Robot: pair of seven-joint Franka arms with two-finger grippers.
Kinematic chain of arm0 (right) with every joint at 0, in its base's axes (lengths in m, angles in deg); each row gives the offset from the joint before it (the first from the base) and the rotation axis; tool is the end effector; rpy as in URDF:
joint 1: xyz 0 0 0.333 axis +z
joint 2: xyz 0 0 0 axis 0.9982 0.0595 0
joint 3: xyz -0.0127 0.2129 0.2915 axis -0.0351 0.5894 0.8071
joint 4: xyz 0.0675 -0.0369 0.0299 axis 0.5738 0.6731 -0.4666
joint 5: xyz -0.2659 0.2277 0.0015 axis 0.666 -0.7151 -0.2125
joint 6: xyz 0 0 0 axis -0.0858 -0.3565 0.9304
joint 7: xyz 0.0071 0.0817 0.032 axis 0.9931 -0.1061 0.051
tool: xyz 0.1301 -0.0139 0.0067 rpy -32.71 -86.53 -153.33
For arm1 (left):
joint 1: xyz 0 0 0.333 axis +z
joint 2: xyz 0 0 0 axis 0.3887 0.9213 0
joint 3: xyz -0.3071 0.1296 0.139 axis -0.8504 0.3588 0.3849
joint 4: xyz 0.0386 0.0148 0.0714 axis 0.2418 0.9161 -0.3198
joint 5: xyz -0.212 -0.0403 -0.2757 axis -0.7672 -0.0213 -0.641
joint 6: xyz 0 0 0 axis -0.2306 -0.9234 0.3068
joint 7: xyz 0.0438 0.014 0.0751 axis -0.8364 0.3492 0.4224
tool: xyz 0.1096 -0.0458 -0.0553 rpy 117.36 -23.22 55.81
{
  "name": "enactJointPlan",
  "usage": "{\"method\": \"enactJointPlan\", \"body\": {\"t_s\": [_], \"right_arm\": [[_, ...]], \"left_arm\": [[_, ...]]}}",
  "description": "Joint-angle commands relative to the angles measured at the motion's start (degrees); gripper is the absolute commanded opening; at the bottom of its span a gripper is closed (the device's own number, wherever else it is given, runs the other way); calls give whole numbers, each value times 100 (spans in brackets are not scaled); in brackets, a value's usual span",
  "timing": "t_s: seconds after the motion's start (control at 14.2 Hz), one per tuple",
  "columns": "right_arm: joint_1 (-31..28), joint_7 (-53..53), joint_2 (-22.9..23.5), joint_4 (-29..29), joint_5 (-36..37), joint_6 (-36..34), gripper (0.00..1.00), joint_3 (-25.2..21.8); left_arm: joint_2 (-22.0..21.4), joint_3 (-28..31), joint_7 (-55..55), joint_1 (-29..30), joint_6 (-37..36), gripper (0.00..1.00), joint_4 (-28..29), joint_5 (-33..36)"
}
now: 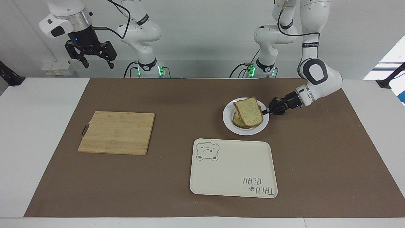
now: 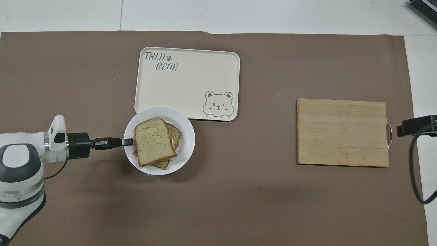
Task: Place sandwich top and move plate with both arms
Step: 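Slide the plate with the left gripper onto the bear tray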
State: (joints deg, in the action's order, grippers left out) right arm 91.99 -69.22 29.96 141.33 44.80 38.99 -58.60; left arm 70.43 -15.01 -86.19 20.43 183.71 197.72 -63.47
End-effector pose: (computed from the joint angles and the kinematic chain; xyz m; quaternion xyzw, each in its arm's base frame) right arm 0.4572 -0.0149 0.6910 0.9997 -0.0212 -0.0069 0.0037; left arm 0.4785 -0.0505 0.3913 0.8883 0.0081 0.0360 0.4579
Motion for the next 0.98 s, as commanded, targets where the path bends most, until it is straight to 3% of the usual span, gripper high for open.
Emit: {"method": "enactJointPlan", "body": {"t_s": [0.0,0.49,0.91], "right_arm": [[-48,-143,34,-44,28,83,100,42],[-56,-126,34,-44,-43,91,100,42],[-56,-152,25,-44,-51,48,100,33]], "left_arm": [[799,-35,657,34,-218,0,-1257,274],[2100,-79,1677,-141,80,0,-3086,362],[2268,-79,2065,-687,871,0,-3186,618]]}}
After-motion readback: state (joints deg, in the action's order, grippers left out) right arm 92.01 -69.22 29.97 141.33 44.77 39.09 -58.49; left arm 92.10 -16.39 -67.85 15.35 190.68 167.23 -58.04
